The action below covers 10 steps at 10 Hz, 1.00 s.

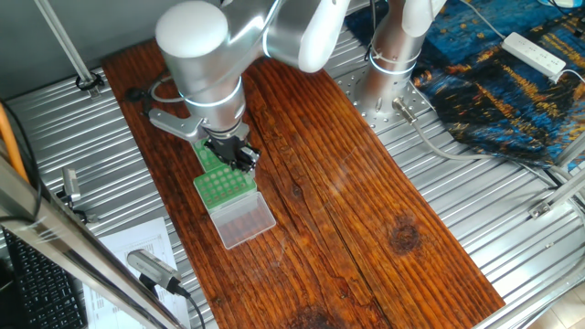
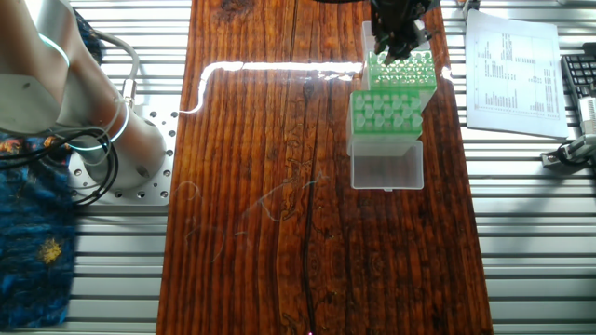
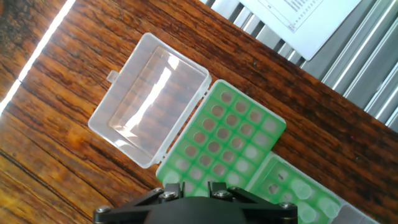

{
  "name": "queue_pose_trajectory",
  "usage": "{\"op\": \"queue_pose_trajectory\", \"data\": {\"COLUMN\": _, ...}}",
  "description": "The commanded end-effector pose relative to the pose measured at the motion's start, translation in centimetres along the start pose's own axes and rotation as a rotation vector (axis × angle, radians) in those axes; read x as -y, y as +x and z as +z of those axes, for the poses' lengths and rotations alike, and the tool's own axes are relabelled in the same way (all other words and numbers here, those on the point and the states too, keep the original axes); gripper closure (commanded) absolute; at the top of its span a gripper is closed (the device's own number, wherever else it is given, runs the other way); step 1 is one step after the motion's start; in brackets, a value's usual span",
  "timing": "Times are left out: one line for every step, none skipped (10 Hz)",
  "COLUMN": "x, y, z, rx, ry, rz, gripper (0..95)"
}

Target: Transfer all large pipette tips from one holder to another

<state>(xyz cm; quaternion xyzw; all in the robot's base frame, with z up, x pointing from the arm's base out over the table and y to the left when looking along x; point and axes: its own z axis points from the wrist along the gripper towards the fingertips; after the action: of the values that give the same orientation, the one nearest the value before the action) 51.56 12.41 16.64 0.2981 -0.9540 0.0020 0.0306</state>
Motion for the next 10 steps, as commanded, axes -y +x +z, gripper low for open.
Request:
{"op": "queue_pose_trajectory", "data": {"x": 0.08, "y": 0.27, "z": 0.03, "rx": 0.002, "ry": 0.001, "rz": -0.007, "gripper": 76.0}}
{"op": "queue_pose_trajectory", "data": {"x": 0.19, "y": 0.37, "z": 0.11, "rx": 0.003, "ry": 0.0, "rz": -0.01, "gripper": 76.0}}
{"op": "queue_pose_trajectory", "data": {"x": 0.2, "y": 0.4, "z": 0.19, "rx": 0.003, "ry": 0.0, "rz": -0.011, "gripper": 76.0}}
{"op": "queue_pose_trajectory", "data": {"x": 0.21, "y": 0.43, "z": 0.26, "rx": 0.004, "ry": 0.001, "rz": -0.012, "gripper": 76.0}}
{"op": "queue_pose_trajectory", "data": {"x": 0.19, "y": 0.52, "z": 0.4, "rx": 0.006, "ry": 0.002, "rz": -0.012, "gripper": 76.0}}
{"op": "queue_pose_trajectory", "data": {"x": 0.15, "y": 0.6, "z": 0.47, "rx": 0.007, "ry": 0.003, "rz": -0.013, "gripper": 76.0}}
{"op": "queue_pose_trajectory", "data": {"x": 0.08, "y": 0.74, "z": 0.57, "rx": 0.007, "ry": 0.003, "rz": -0.013, "gripper": 76.0}}
{"op": "queue_pose_trajectory", "data": {"x": 0.03, "y": 0.83, "z": 0.65, "rx": 0.008, "ry": 0.004, "rz": -0.014, "gripper": 76.0}}
{"op": "queue_pose_trajectory", "data": {"x": 0.02, "y": 0.93, "z": 0.84, "rx": 0.01, "ry": 0.006, "rz": -0.016, "gripper": 76.0}}
{"op": "queue_pose_trajectory", "data": {"x": 0.08, "y": 1.03, "z": 1.02, "rx": 0.012, "ry": 0.006, "rz": -0.023, "gripper": 76.0}}
